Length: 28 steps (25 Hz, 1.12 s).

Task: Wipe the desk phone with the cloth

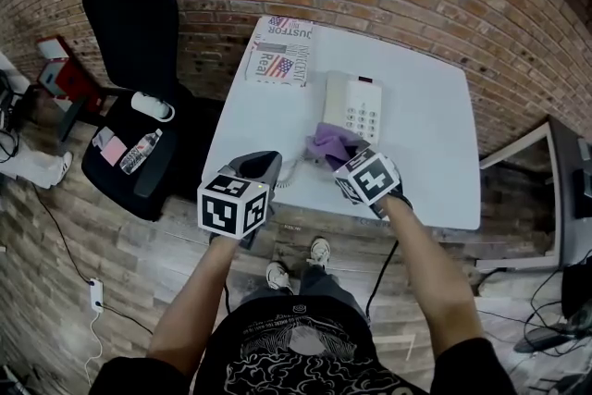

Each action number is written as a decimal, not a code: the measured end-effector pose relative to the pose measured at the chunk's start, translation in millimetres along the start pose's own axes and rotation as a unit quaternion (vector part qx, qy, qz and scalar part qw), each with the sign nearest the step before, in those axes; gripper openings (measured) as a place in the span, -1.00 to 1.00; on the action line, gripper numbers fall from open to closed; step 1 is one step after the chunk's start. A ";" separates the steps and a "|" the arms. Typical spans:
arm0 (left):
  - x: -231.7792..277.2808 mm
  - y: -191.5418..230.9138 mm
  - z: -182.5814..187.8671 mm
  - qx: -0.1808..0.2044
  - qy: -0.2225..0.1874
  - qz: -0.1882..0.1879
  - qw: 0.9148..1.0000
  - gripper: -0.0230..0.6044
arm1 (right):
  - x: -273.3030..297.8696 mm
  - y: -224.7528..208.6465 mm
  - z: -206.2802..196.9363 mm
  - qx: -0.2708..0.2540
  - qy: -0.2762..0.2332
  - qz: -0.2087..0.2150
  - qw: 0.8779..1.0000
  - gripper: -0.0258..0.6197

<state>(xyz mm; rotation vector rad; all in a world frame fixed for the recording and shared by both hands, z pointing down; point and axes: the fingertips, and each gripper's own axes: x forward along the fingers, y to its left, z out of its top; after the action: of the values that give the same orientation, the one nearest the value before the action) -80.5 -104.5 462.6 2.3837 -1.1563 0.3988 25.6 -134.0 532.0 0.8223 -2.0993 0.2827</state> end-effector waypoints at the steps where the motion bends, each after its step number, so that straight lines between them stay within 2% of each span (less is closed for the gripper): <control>1: 0.0 -0.2 0.5 0.001 -0.001 -0.002 1.000 -0.91 | -2.6 -1.0 1.2 0.000 -0.002 -0.003 1.000 -0.78; 7: 6.3 1.0 14.2 0.001 -0.014 -0.011 1.000 -0.91 | -28.4 -21.9 19.3 -0.006 -0.017 -0.032 0.999 -0.78; 16: 41.2 -7.1 35.7 0.008 -0.017 -0.030 0.999 -0.91 | -60.9 -81.7 52.7 -0.021 -0.041 -0.068 0.997 -0.78; 28: 112.1 15.7 73.4 -0.013 -0.021 0.005 1.000 -0.91 | -42.0 -169.3 107.5 -0.065 -0.071 -0.042 0.994 -0.78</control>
<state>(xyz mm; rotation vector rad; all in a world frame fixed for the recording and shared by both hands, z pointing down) -20.8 -225.2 454.0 2.3753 -1.1853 0.3379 85.0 -293.4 417.8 0.8720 -2.1830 0.0430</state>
